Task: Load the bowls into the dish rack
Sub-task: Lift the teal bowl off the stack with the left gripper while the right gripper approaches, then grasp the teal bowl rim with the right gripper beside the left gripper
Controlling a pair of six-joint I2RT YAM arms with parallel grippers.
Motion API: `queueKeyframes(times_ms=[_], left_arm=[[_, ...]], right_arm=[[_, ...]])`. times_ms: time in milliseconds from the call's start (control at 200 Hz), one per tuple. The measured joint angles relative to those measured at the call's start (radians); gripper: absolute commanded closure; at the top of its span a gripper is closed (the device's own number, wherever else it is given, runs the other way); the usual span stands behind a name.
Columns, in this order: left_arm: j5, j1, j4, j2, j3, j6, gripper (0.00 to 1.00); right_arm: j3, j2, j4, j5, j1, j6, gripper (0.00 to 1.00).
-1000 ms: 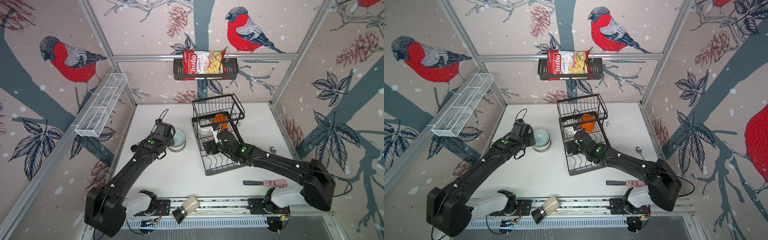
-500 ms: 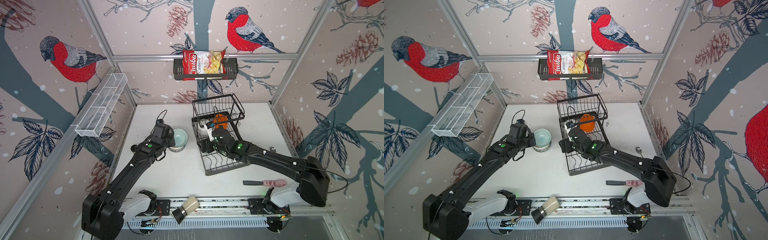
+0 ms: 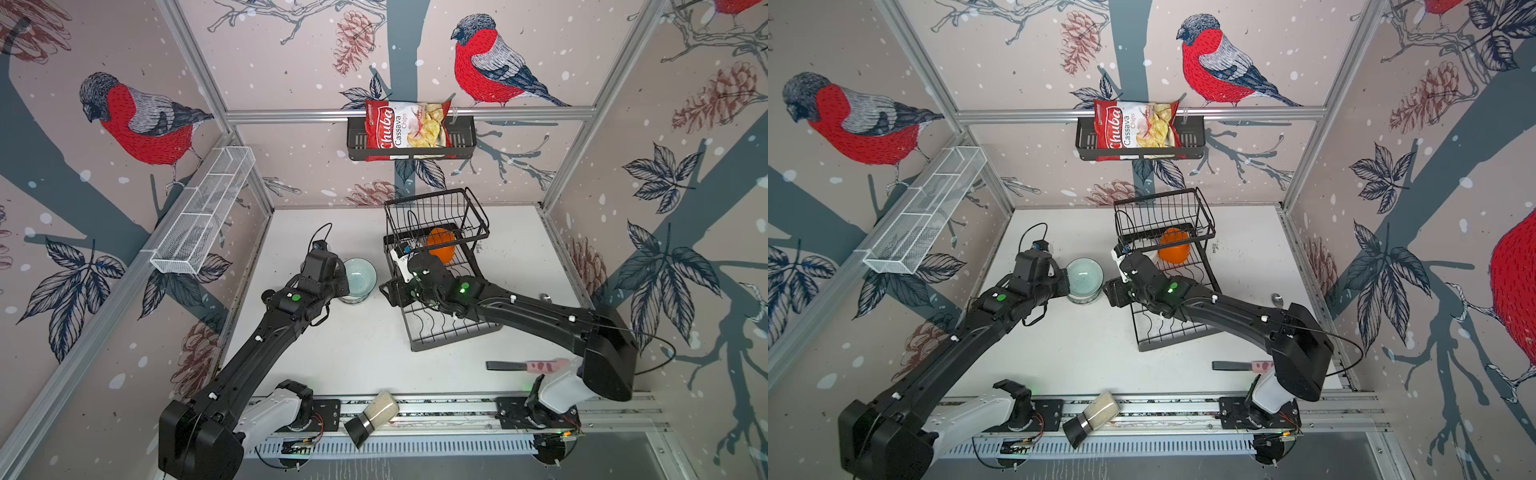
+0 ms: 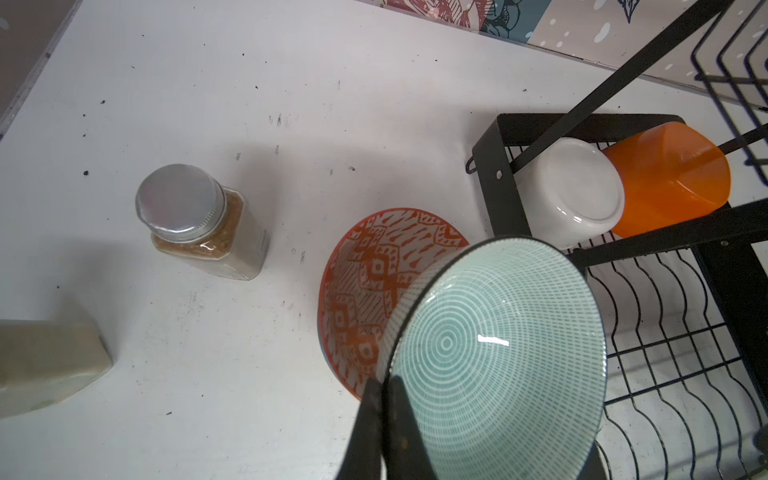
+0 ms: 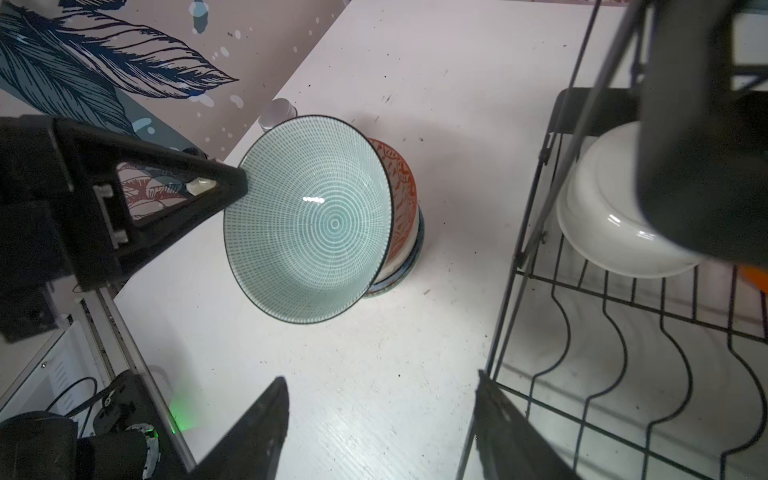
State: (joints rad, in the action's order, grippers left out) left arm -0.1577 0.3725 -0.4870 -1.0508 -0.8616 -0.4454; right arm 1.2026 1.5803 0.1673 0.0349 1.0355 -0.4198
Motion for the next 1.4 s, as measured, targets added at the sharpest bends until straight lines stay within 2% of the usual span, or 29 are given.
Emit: queueKeyframes(times_ms=[170, 425, 785, 1396], left_arm=[[0.000, 0.000, 0.003, 0.013, 0.016, 0.007, 1.00], [0.000, 0.000, 0.003, 0.025, 0.023, 0.009, 1.00], [-0.002, 0.000, 0.003, 0.027, 0.024, 0.016, 1.00], [-0.002, 0.000, 0.003, 0.035, 0.023, 0.019, 1.00]], right_arm=[[0.073, 0.069, 0.022, 0.018, 0.032, -0.006, 0.35], [0.149, 0.159, 0.045, 0.058, 0.043, -0.030, 0.36], [0.229, 0.238, 0.058, 0.118, 0.042, -0.050, 0.50], [0.277, 0.306, 0.064, 0.098, 0.010, -0.057, 0.61]])
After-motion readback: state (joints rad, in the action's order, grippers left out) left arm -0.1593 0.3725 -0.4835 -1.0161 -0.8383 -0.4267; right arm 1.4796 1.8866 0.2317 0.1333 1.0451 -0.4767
